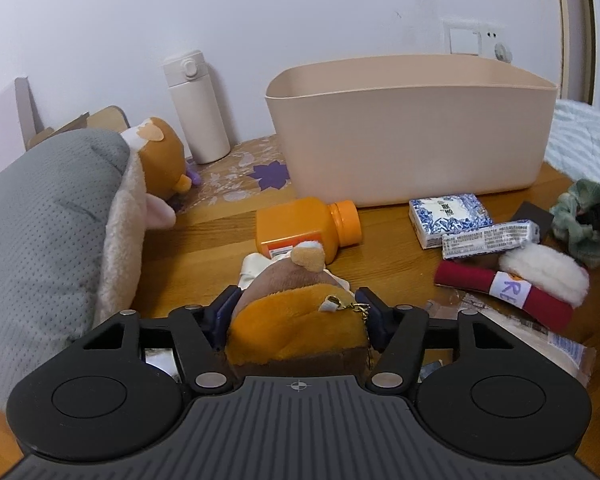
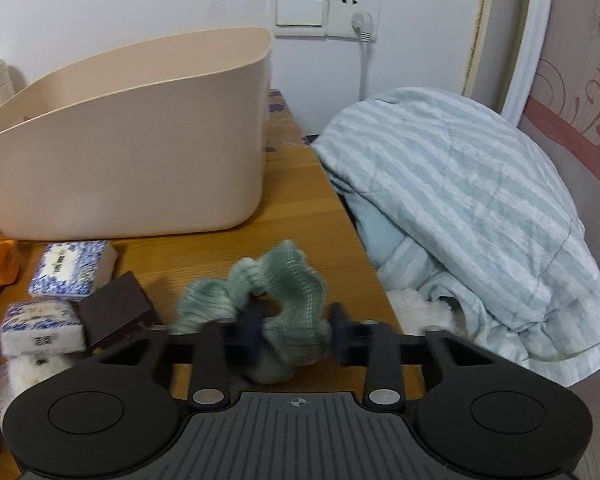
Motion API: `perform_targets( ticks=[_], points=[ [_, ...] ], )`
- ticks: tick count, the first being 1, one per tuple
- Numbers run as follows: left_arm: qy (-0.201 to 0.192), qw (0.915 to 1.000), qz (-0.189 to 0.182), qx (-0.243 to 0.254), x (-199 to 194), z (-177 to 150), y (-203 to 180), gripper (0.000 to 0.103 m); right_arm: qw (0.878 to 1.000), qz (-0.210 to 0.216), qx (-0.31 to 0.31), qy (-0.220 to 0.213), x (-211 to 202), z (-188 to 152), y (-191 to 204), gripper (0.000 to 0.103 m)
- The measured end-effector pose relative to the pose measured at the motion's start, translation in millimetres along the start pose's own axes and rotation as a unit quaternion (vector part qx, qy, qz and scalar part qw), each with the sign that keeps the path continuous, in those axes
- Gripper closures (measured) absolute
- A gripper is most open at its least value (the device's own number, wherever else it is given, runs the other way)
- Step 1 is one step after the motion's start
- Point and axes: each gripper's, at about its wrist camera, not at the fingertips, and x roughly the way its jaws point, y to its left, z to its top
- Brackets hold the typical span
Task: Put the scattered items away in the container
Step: 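Grasp the brown-orange plush keychain with left gripper while right grasps green scrunchie, then lift both held items and carry them over the beige bin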
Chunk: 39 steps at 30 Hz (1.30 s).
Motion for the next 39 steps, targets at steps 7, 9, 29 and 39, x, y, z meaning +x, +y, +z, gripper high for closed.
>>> perform_targets(
  ticks=[7,9,29,39],
  points=[
    [-0.004,0.9999,-0.004,-0.014,-16,-6,1,0.043,1.0,0.022,0.017,0.001,-15,-3,-3,0.089],
    [-0.008,0.9998,-0.004,-0.017,-20,-5,3,0.043,1.0,0.022,0.016,-0.007,-23,-3,-3,0.089],
    [-0.095,0.9948,-0.011,-0.037,-69,41,10,0.043,0.994,0.047,-0.002,-0.099,-99,30,2,0.089],
    [-0.129,0.9909,-0.017,-0.035,-74,94,-1,0.043,0.988,0.056,0.01,-0.141,-111,58,4,0.089]
  ],
)
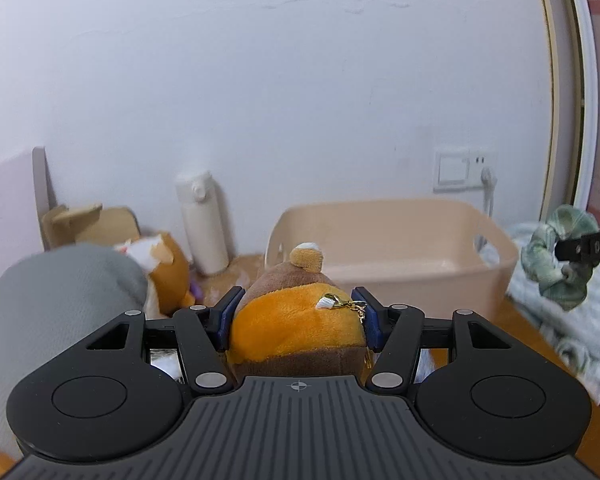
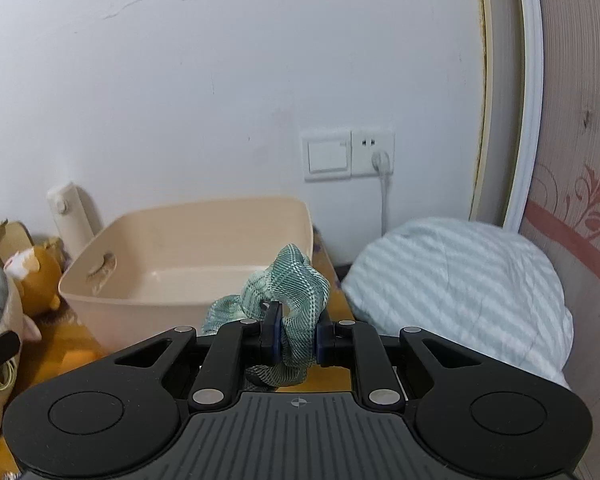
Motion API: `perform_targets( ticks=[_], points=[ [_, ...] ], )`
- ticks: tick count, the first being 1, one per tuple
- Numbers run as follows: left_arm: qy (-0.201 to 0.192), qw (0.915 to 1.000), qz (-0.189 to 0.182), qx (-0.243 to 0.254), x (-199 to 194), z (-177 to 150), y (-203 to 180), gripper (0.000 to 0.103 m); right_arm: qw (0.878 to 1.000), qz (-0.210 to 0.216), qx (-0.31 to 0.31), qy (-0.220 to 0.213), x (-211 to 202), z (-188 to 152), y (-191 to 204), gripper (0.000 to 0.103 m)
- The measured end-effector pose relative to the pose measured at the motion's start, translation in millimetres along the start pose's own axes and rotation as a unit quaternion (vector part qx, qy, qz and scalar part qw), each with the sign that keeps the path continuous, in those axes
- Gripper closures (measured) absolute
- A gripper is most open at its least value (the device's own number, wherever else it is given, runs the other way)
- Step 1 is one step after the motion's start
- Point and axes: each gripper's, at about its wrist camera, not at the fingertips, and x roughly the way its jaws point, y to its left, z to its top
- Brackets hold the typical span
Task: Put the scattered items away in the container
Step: 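Lift both held items and carry them over the beige bin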
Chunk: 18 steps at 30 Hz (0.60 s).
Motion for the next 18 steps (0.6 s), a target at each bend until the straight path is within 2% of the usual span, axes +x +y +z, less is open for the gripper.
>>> perform_targets(
  ticks=[7,12,15,18],
  points=[
    [-0.027,0.9996,0.0,0.012,17,39,-12,0.043,1.0,-0.003,-0.001,-0.017,10,25,4,0.089],
    [-0.048,0.9987,-0.003,0.013,38,53,-22,0.043,1.0,0.0,0.003,-0.014,26,39,7,0.089],
    [-0.047,0.9989,-0.004,0.006,58,60,-26,0.043,1.0,0.001,0.002,-0.008,36,44,10,0.089],
    [-0.032,0.9993,-0.021,-0.001,80,65,-30,0.043,1.0,0.005,0.005,-0.004,46,48,13,0.089]
  ],
)
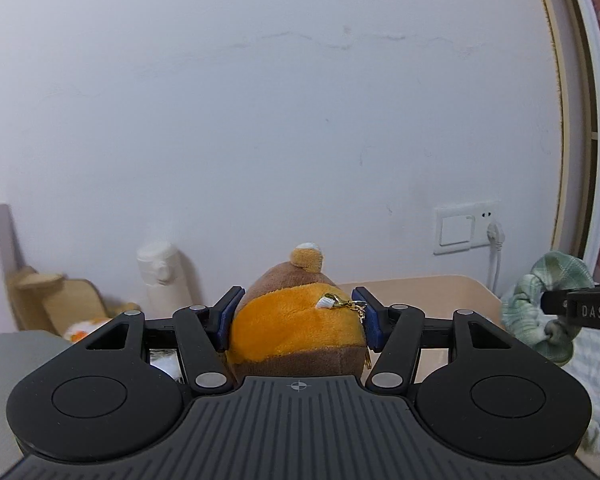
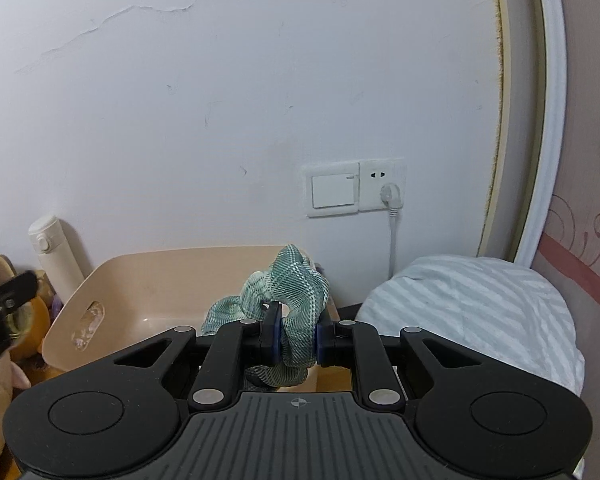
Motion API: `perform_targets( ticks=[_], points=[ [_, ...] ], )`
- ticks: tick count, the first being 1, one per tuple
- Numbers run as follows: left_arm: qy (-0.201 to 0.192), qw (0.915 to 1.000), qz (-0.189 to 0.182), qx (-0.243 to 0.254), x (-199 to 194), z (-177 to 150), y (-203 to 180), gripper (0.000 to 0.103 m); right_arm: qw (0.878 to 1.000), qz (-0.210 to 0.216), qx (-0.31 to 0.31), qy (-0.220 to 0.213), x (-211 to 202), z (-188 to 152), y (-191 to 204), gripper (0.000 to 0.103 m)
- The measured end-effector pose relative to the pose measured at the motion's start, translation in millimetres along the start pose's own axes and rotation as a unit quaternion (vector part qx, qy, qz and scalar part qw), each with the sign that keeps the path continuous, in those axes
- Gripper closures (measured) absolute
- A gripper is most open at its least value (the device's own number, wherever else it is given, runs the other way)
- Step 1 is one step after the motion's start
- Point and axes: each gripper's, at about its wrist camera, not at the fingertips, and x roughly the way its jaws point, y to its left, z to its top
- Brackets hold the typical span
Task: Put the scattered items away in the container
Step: 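Lift both held items and carry them over the beige bin, then open both grippers to drop the plush and scrunchie into the bin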
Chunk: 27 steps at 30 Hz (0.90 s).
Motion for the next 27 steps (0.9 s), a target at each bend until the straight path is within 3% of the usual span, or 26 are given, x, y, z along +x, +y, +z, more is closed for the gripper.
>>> perform_targets(
  ticks=[10,21,27],
  points=[
    [0.028,0.9991,-0.028,0.017,65,-5,-30,0.043,1.0,0.012,-0.007,0.024,42,3,17,0.087],
    [0.129,0.9901,-0.053,0.02,132,-25,-46,0.041,0.997,0.001,-0.036,0.066,84,-9,31,0.086],
    [0.148,0.9867,-0.059,0.03,139,-36,-43,0.037,0.996,-0.009,-0.046,0.079,96,-17,31,0.067]
  ],
)
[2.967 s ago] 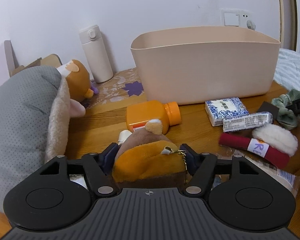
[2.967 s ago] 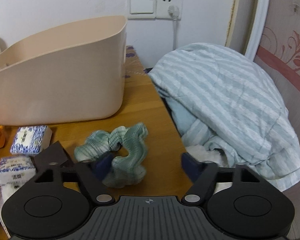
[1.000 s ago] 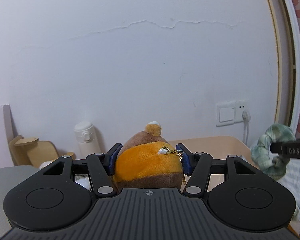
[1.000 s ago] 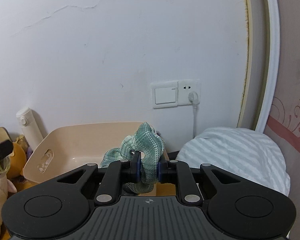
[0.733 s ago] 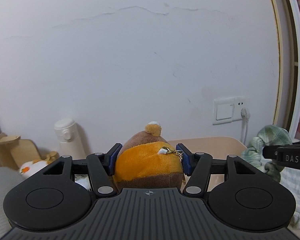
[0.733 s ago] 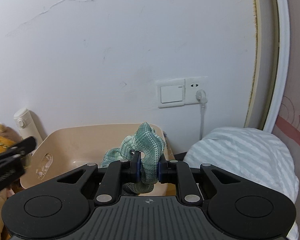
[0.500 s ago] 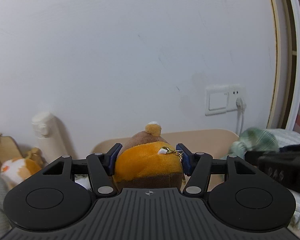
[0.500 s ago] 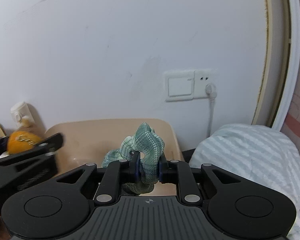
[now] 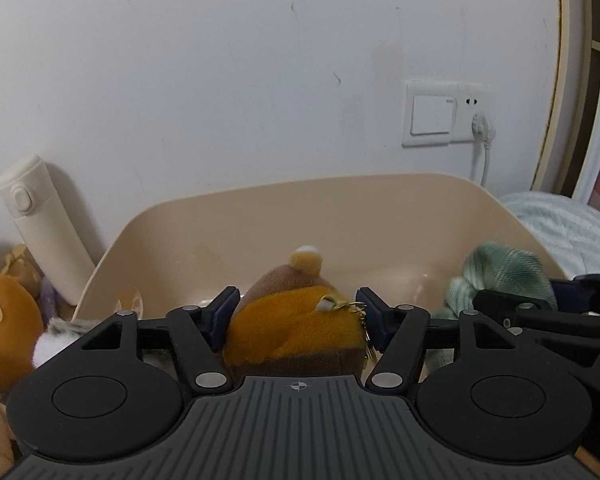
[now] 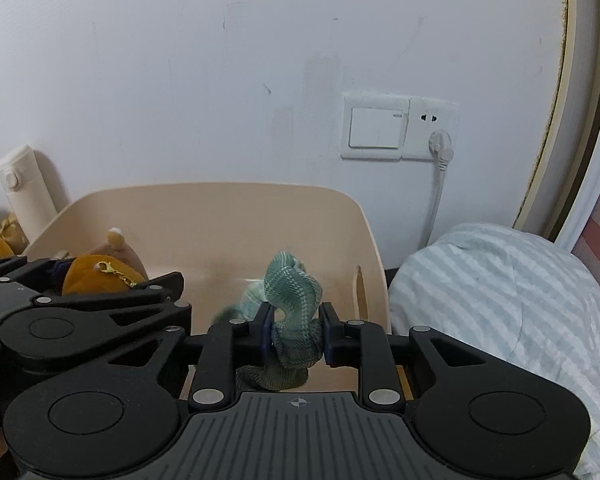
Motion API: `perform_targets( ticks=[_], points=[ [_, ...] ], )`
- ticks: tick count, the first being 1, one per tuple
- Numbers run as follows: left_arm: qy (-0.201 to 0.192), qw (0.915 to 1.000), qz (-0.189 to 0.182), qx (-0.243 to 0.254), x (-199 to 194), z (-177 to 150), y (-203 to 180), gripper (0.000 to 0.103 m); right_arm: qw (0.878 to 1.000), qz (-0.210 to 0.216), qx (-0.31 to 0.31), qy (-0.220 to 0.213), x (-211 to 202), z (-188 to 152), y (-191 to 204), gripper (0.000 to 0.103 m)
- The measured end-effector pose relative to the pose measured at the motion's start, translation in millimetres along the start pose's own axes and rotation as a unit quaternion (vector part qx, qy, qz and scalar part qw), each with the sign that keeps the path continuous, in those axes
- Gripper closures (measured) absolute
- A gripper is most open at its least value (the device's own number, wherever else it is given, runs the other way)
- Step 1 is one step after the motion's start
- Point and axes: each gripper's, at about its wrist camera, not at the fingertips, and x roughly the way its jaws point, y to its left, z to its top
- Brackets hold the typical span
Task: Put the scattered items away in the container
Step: 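Open both grippers to drop the plush and scrunchie into the bin, then move both grippers back toward the items on the table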
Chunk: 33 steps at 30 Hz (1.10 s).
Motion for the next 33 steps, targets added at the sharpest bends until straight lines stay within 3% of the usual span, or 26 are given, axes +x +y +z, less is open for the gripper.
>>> perform_targets(
  ticks=[3,11,17,24,30,33],
  points=[
    [0.002,1.0,0.007,0.001,-6,3,5,0.023,1.0,-0.003,0.001,-0.004,-5,-3,-3,0.048],
    [0.002,0.9997,-0.005,-0.022,-37,10,21,0.02,0.999,0.012,-0.002,-0.033,-42,-7,-1,0.018],
    [-0.016,0.9997,0.003,-0.019,-70,2,26,0.019,0.998,0.02,-0.025,-0.047,-74,-14,14,0.015],
    [-0.008,0.9989,-0.013,-0.044,-110,-7,39,0.019,0.996,0.026,-0.046,-0.074,-112,-27,23,0.007],
    [0.038,0.9952,-0.039,-0.082,-143,-27,54,0.018,0.994,0.048,-0.055,-0.087,-147,-45,22,0.001],
    [0.049,0.9956,-0.036,-0.072,-159,-46,56,0.018,0.993,0.053,-0.06,-0.089,-160,-58,23,0.0]
  ],
)
